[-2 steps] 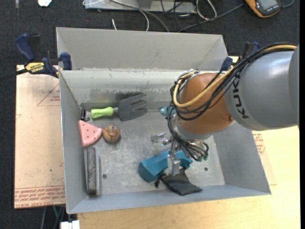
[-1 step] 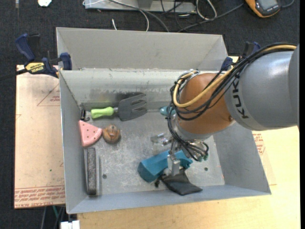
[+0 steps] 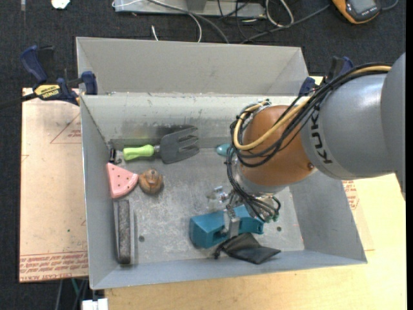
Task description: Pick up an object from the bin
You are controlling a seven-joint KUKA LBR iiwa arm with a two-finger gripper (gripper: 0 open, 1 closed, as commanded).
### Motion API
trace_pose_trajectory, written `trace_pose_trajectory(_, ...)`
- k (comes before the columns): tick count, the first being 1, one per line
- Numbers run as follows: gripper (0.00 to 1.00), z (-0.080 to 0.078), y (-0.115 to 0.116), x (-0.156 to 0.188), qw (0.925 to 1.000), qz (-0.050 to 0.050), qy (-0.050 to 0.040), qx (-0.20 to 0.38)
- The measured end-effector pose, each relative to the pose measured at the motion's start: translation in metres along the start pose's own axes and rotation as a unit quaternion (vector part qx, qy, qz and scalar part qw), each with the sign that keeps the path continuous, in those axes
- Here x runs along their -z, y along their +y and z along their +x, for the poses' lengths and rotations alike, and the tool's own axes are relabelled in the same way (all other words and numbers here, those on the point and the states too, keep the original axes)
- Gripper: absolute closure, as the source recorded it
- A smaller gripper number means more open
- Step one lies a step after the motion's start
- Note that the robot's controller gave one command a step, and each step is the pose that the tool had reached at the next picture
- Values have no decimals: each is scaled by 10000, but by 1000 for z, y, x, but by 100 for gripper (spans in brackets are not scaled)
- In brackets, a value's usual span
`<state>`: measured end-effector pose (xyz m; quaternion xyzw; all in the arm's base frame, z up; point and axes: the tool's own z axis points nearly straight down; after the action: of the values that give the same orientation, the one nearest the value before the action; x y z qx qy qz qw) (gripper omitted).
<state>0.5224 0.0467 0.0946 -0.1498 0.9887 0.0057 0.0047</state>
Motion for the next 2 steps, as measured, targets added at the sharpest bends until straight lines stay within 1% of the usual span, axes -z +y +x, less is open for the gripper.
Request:
trace_pose_trajectory(1,100,11,-6,-21,9987,-16,87,-500)
trace_pose_trajectory(2,100,11,0,44,9993,-11,64,-366)
